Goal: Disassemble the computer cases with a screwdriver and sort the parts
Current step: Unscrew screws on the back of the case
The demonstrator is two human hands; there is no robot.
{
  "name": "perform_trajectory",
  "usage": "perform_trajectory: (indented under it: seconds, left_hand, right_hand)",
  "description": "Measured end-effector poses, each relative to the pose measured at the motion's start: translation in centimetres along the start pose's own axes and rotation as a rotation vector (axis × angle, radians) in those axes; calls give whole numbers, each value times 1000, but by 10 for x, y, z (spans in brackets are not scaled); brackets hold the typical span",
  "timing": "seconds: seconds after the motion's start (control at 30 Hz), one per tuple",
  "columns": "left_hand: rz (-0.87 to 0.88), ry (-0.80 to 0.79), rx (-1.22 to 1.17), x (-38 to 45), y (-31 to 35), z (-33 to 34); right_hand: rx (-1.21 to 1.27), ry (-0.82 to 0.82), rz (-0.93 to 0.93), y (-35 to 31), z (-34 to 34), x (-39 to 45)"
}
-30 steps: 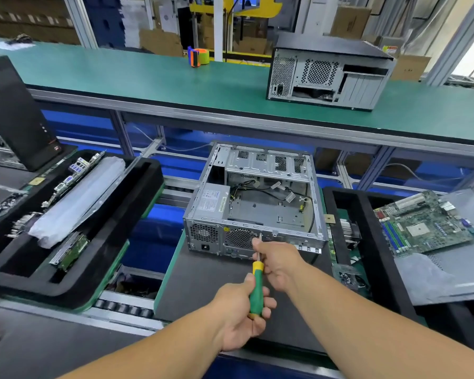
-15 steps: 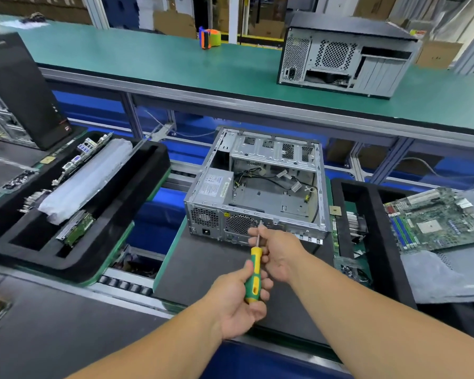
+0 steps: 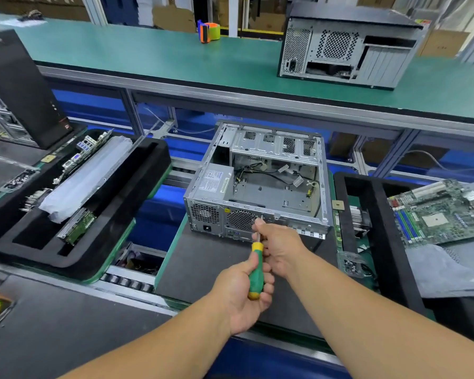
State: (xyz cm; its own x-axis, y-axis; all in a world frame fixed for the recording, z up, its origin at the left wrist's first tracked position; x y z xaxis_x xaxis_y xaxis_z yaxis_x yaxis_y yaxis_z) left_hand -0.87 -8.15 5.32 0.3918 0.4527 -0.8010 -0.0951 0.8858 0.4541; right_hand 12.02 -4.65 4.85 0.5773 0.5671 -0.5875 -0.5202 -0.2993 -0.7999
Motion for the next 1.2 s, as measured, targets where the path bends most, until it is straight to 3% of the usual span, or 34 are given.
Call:
perform_trajectory:
  seconds: [0.07,0.2,0.27,0.4,0.47,0.53,0.67,0.77,0.9,1.03,1.2]
  left_hand:
    - [-51,-65,-23,-4,-3,5]
    - [304,241,442,0,1,0]
    - [376,303,442,0,4,-1]
    - [-17,44,-40,-7,3,-1]
    - [-86,-38,-46,-10,3,-1]
    - [-15,9,88,-9,4,-2]
    - [348,264,463,-2,7,-5]
    - [229,261,231,-1,8,-8]
    - [-65,-11,-67,-5,2,-6]
    - [-29,7,-4,-7,2,-1]
    - [191,211,175,-3,7,-3]
  right_hand:
    - [7,1,-2,-1,-4,1]
    - [-8,23,-22,-1,-2,4]
    - [22,26,-29,0,1,4]
    - [60,40,-19,3,1,6]
    - [57,46,-13,4,1,7]
    - [47,69,-14,4,1,8]
    - [41,82,-41,4,5,10]
    - [75,83,-49,4,7,10]
    - [88,57,0,2,6,6]
    - [31,-12,94,-1,2,0]
    - [49,-80,85,1,2,-1]
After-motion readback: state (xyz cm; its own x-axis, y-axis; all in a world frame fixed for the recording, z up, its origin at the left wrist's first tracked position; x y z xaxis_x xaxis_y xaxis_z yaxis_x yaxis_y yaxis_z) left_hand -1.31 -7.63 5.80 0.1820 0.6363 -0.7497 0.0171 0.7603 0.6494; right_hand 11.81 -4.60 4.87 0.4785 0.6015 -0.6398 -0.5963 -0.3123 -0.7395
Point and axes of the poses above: each hand's wrist, its own x-axis towards the middle knuckle, its own z-axis out of the palm, y = z × x, the point moved 3 cm from there along x, towards the middle knuckle, and after that the axes turned 9 degrees about y, right-handed, at the moved point
